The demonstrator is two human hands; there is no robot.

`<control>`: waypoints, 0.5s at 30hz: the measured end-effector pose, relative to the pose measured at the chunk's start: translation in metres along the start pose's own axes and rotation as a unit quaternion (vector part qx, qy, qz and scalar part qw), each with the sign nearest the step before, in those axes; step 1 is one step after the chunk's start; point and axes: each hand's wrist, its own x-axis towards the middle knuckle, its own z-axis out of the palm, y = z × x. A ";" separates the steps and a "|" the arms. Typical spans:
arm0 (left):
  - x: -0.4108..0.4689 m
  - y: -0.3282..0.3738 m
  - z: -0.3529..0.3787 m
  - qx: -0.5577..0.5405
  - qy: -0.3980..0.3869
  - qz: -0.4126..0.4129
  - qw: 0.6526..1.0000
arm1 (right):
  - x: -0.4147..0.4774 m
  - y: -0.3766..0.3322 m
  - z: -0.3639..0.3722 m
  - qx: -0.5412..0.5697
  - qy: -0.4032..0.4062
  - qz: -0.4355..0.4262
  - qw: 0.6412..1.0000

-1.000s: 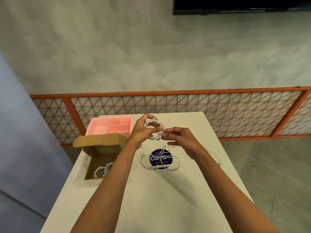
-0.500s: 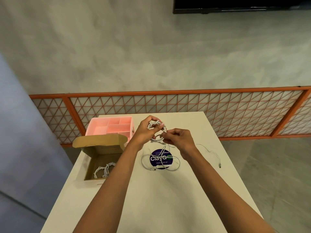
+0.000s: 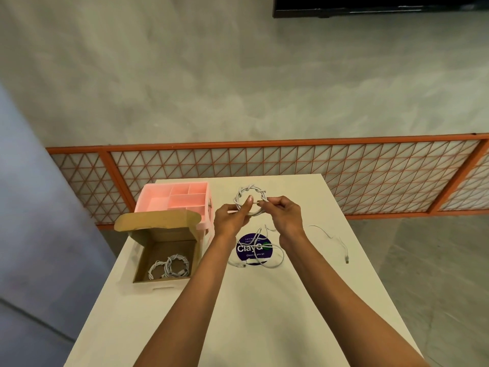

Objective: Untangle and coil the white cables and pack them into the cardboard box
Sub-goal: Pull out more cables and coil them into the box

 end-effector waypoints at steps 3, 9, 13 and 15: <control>-0.003 0.010 0.000 -0.027 -0.003 0.040 0.999 | 0.000 0.002 -0.001 0.019 -0.013 0.038 0.999; -0.004 0.019 -0.002 -0.049 -0.043 0.032 0.997 | 0.002 0.004 -0.002 0.045 -0.068 0.134 0.988; -0.006 0.023 -0.004 -0.067 -0.078 -0.003 0.995 | 0.004 -0.001 -0.005 0.167 -0.133 0.201 0.956; -0.007 0.024 -0.005 -0.077 -0.088 -0.019 0.993 | 0.004 -0.004 -0.006 0.214 -0.147 0.236 0.936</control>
